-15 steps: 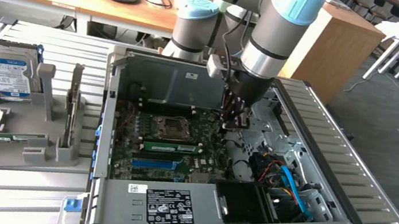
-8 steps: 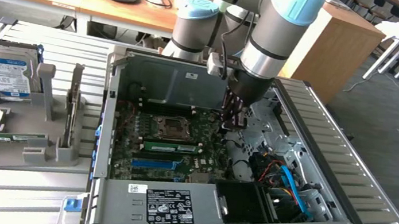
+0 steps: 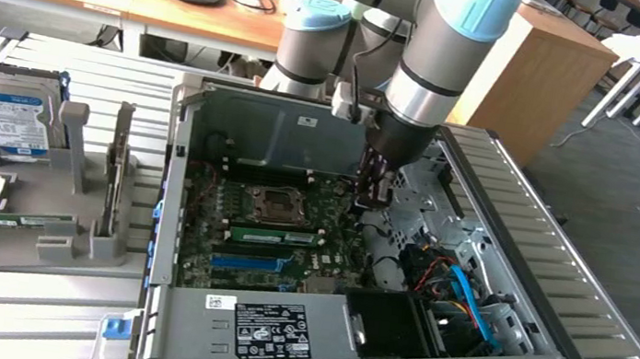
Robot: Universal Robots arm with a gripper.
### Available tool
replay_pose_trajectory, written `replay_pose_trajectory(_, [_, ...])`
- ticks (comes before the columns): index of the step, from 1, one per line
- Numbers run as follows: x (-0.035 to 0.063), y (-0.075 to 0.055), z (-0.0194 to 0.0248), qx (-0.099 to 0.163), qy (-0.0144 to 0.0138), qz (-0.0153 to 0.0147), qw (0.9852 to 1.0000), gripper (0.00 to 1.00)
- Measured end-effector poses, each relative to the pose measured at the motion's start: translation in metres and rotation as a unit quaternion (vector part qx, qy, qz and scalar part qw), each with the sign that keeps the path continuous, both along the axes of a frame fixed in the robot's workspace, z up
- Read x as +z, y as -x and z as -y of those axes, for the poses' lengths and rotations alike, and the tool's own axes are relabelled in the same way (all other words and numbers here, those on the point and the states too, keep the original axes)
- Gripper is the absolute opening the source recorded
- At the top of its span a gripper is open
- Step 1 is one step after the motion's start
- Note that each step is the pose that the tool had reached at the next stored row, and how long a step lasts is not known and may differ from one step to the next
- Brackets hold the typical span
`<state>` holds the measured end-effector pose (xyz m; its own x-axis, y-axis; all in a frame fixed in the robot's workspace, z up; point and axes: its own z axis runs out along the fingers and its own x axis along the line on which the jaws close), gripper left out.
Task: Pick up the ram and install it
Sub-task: 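Press down the ram until it locks into place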
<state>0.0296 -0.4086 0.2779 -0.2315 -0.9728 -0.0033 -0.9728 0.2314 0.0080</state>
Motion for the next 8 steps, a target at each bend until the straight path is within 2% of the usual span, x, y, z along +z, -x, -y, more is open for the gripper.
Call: replay_pose_trajectory(8, [-0.0006,0.0,-0.0001,-0.033,0.0002,0.0,0.9994,0.1])
